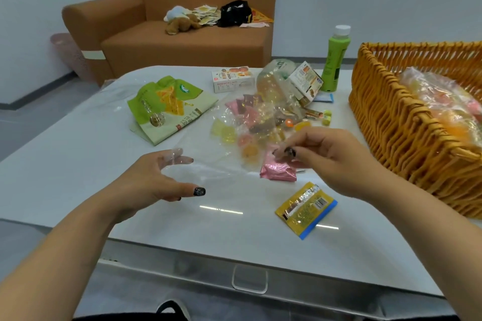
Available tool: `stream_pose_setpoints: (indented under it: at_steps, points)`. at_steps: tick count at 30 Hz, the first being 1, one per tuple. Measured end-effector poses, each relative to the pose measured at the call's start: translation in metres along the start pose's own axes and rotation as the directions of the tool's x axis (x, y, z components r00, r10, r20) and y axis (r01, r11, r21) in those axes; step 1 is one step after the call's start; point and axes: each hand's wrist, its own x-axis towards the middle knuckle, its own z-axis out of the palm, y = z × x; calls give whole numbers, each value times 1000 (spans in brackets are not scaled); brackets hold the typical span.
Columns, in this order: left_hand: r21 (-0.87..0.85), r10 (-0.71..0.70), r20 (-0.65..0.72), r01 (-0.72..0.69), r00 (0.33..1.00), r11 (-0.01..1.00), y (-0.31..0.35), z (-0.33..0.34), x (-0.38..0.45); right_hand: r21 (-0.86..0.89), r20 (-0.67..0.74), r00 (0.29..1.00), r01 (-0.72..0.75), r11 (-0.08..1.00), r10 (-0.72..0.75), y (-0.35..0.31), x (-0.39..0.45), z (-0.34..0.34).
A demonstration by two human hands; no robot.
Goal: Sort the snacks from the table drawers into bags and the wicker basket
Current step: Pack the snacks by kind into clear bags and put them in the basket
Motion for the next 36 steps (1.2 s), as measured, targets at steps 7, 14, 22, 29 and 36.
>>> stream_pose_setpoints:
  at_steps: [7,14,22,29,36]
  points:
    - [-51,-16,-283,1,959,999,-23,-10,10,-448,-315,934,9,894,-167,38,10,-4]
    - [-259,-56,-447,-69,893,964,-26,-13,24,-574,59,912,-302,761,407,64,15,47]
    - [-412,-123,-470,-94,874,906,-15,-7,24,-500,52,941,-266,824,336,52,11,68]
    - [-225,-48,-559,-96,828,970,6,-16,31,-349,-350,898,-388,853,265,24,61,54]
    - [-187,-56,-609,-74,792,980,12,-12,47,-505,-234,863,-502,702,449,63,193,60]
